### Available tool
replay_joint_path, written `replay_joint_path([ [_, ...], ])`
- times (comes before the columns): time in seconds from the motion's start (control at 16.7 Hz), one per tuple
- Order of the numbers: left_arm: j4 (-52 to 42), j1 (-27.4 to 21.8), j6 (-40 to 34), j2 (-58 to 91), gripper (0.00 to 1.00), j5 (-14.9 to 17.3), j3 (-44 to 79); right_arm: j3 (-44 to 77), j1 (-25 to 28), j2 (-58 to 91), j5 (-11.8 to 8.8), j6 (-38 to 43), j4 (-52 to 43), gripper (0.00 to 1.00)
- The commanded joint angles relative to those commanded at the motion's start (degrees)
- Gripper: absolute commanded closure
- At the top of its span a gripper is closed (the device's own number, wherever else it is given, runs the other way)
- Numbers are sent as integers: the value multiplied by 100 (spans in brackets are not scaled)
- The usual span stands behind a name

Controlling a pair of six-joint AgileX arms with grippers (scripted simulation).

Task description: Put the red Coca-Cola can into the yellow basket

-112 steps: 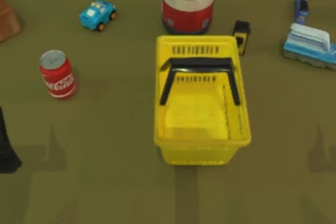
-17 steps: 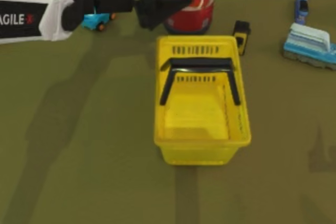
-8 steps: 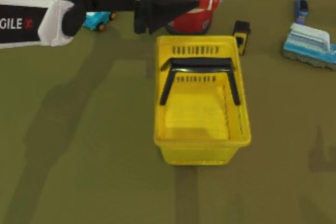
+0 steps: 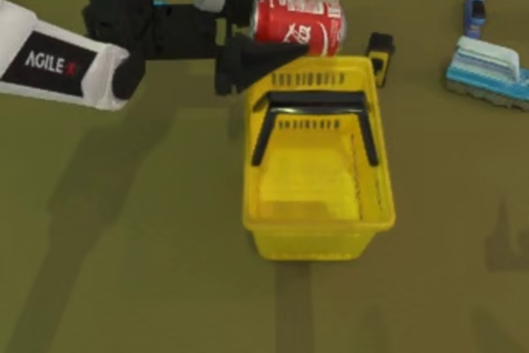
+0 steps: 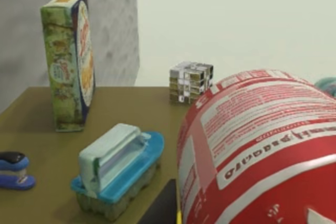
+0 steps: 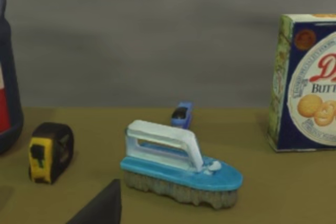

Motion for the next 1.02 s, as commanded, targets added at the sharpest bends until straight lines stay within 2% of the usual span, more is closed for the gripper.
replay_joint_path([
  [0.18,582,46,-15,393,100,-9,-181,0,0,0,0,0,0,0],
  [0.48,677,58,-17,466,100,-18,-222,0,0,0,0,0,0,0],
  [1.02,677,58,-17,466,32,-18,-222,0,0,0,0,0,0,0],
])
